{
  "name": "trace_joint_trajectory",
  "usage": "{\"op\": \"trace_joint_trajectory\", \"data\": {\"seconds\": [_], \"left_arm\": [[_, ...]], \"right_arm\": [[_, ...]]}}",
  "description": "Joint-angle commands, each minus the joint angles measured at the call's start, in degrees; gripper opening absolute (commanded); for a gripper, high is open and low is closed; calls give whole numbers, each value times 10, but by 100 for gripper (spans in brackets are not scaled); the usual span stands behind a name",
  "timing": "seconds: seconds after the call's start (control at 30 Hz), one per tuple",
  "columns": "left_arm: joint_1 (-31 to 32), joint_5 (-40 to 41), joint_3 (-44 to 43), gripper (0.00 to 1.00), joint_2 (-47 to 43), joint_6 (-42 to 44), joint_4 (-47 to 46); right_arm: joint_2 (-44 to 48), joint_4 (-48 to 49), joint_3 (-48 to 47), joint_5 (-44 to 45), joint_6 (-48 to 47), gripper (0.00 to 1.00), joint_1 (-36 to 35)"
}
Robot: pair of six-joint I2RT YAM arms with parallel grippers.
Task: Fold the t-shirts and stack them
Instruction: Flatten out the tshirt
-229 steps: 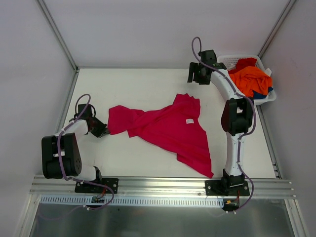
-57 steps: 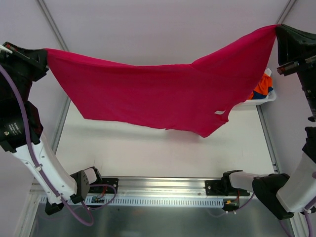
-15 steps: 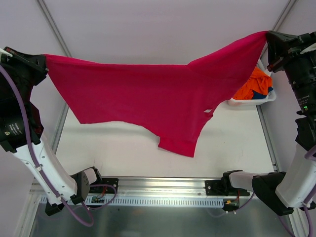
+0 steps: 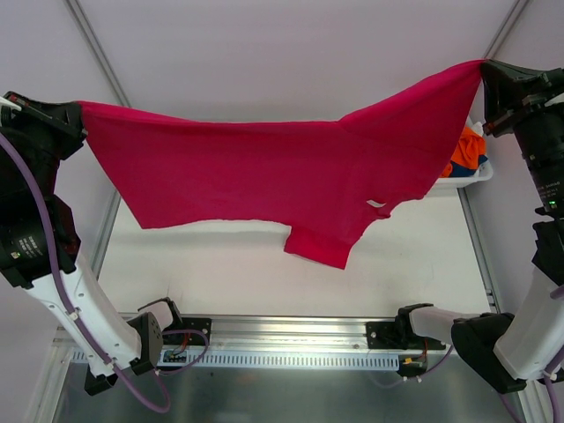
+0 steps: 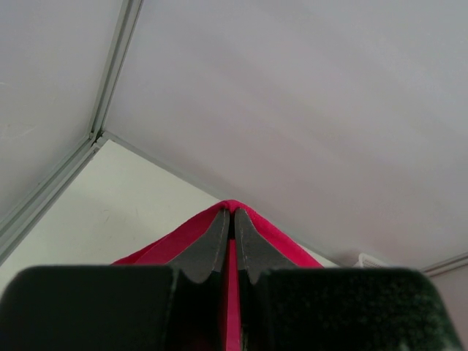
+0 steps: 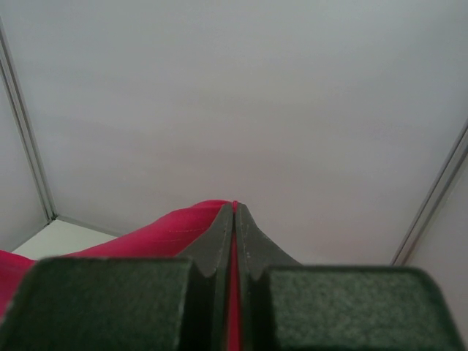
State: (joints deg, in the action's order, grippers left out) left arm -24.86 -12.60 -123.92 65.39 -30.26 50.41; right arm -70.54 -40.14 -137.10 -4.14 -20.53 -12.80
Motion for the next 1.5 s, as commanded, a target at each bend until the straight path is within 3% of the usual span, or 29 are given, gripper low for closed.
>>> {"op": "trace_joint_trajectory", "data": {"seconds": [0.0, 0.7, 1.07, 1.17, 1.33, 1.47], "left_arm": [[-5, 0, -1, 0, -3, 0, -15], [-5, -8, -5, 0, -22, 2, -12], [-4, 21, -31, 0, -89, 12, 23], [9, 60, -46, 0, -114, 17, 42], [88, 159, -90, 0, -136, 17, 94], [159, 245, -56, 0, -135, 4, 101]], "right_arm": [[7, 37, 2, 9, 2, 0, -1], [47, 3, -4, 25, 4, 0, -1], [112, -54, -30, 5, 8, 0, 1], [120, -79, -54, -14, 9, 0, 10], [144, -86, -30, -52, 22, 0, 44], [114, -106, 1, -43, 37, 0, 45]]}}
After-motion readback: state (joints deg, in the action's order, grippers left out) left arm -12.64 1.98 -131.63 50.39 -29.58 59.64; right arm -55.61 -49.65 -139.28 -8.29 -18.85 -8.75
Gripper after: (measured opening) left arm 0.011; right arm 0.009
